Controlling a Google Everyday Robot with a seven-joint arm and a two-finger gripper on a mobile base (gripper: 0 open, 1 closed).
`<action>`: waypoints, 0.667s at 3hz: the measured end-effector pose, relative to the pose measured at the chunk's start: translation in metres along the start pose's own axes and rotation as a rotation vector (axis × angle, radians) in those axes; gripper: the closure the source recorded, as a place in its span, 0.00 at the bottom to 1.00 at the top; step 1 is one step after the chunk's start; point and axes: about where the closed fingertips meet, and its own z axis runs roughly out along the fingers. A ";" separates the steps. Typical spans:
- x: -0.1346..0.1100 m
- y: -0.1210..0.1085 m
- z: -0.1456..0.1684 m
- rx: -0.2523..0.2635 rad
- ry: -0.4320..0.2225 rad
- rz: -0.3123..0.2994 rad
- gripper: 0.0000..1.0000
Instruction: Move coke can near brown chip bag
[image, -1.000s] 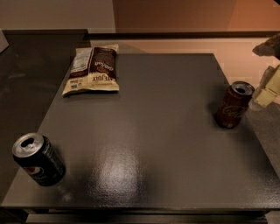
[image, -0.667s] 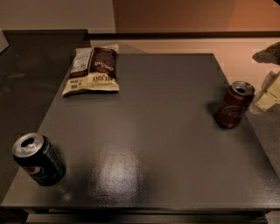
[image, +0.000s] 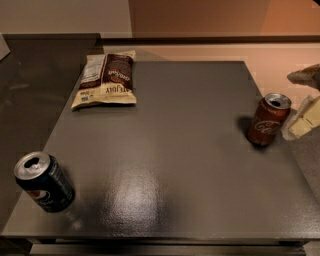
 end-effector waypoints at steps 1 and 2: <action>0.004 0.002 0.011 -0.022 -0.058 0.008 0.00; 0.002 0.005 0.017 -0.051 -0.107 0.013 0.00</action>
Offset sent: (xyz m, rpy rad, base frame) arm -0.0027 0.0128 -0.0179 0.1826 0.0089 0.0489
